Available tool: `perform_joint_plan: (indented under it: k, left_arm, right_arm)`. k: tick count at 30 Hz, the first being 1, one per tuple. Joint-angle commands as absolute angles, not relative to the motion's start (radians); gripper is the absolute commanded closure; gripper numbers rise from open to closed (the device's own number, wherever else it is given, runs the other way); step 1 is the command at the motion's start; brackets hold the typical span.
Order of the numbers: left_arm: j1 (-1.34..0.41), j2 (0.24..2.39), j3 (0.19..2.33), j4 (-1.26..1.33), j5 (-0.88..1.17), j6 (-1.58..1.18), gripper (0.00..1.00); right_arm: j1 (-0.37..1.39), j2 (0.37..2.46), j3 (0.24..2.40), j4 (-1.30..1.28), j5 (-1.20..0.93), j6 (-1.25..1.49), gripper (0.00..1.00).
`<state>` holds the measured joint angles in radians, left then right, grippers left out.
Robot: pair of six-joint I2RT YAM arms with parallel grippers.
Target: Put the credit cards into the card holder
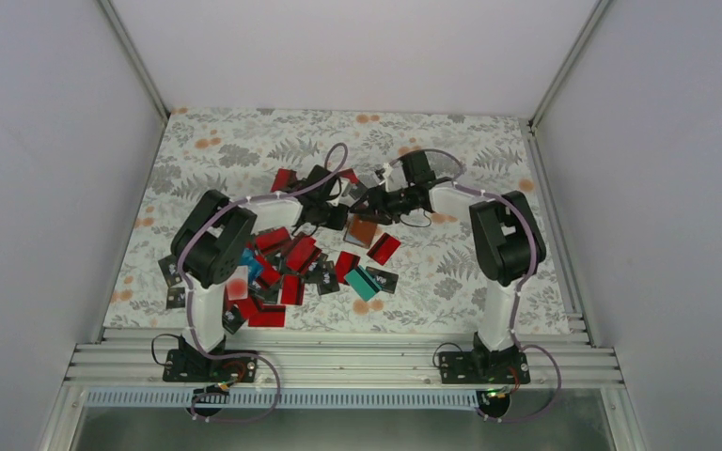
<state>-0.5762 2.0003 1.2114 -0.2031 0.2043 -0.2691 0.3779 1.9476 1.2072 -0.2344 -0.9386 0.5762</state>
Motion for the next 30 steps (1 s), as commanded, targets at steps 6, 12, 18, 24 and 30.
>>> perform_joint_plan:
  k: [6, 12, 18, 24, 30]
  left_arm:
    - [-0.58, 1.949, 1.067, -0.135, 0.265, -0.367, 0.98]
    - [-0.576, 1.904, 1.031, -0.116, 0.275, -0.41, 0.98]
    - [-0.556, 1.814, 1.004, -0.121, 0.279, -0.458, 0.94]
    - [-0.561, 1.742, 1.055, -0.25, 0.24, -0.461, 0.71]
    - [-0.581, 1.75, 1.086, -0.313, 0.185, -0.455, 0.64]
  right_arm:
    - [0.405, 2.056, 1.24, -0.231, -0.888, 0.576, 0.53]
    - [0.391, 2.08, 1.233, -0.247, -0.832, 0.544, 0.54]
    - [0.383, 2.096, 1.217, -0.249, -0.782, 0.519, 0.54]
    - [0.383, 2.107, 1.188, -0.218, -0.783, 0.516, 0.54]
    - [0.383, 2.113, 1.203, -0.223, -0.798, 0.498, 0.54]
